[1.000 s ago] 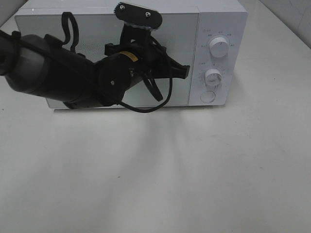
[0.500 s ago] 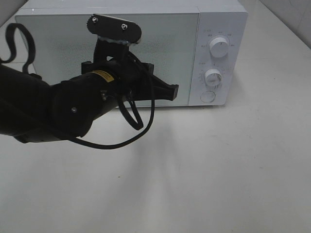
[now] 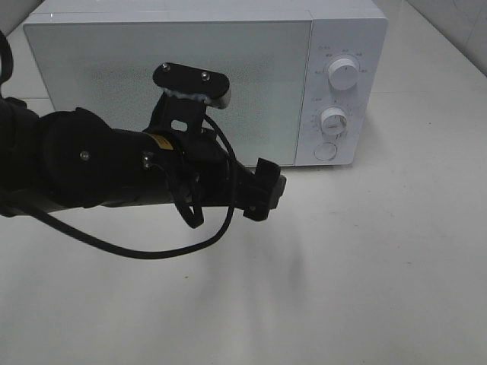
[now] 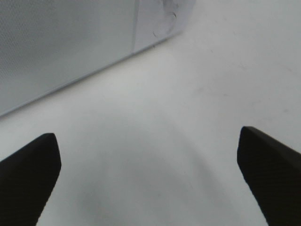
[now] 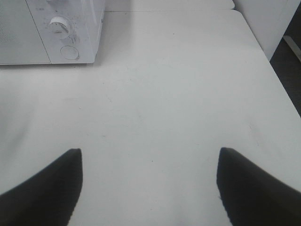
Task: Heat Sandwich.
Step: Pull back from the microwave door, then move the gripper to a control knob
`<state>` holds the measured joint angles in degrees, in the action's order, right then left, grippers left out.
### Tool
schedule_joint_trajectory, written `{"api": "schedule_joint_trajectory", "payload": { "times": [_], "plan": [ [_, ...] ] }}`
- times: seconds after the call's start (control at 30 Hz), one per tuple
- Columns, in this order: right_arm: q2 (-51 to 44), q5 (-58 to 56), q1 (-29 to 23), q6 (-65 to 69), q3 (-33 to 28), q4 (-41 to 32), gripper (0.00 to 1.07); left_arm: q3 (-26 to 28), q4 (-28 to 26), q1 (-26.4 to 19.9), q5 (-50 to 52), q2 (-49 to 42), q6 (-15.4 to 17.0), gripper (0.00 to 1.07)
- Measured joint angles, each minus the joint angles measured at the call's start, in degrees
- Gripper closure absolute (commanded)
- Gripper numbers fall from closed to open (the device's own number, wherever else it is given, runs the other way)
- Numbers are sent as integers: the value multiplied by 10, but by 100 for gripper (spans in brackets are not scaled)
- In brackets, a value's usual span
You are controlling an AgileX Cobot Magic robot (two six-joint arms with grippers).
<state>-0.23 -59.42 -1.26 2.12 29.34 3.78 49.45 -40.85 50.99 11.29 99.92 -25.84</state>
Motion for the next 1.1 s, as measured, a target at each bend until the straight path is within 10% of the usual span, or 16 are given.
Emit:
{"api": "schedule_joint_trajectory", "payload": {
  "times": [0.6,1.1],
  "plan": [
    [0,0,0,0,0,0,31,-1,63,-198,-419,-142,18,9],
    [0,0,0,0,0,0,31,-6,296,-413,-604,-288,204,9]
  ]
}}
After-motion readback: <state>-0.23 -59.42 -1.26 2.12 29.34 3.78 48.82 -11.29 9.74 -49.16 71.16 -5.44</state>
